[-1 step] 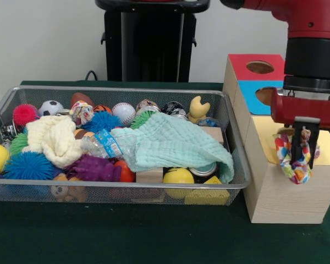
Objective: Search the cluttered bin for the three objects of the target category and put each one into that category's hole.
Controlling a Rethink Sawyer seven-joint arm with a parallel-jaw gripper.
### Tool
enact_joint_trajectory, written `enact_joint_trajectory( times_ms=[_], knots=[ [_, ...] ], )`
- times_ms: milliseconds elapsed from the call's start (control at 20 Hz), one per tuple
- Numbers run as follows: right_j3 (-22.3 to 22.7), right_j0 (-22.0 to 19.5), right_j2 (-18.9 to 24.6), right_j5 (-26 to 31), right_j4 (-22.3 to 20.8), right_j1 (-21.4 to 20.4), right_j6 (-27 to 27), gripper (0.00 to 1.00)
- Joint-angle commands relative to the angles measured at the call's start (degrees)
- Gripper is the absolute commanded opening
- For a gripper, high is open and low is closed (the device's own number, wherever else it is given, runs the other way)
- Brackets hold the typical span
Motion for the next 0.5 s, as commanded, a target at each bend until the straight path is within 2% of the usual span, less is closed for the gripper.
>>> enact_joint_trajectory(
  times_ms=[50,150,400,500],
  knots=[
    [4.76,-3.69,9.83,2.21,-8.83,12.61,-4.12,0.0],
    [4.68,-2.89,8.92,2.19,-8.99,12.64,-2.15,0.0],
    [6.05,2.68,1.74,3.78,-7.13,10.95,5.05,0.0],
    [7.35,2.59,1.78,5.35,-6.77,9.4,4.94,0.0]
  ],
)
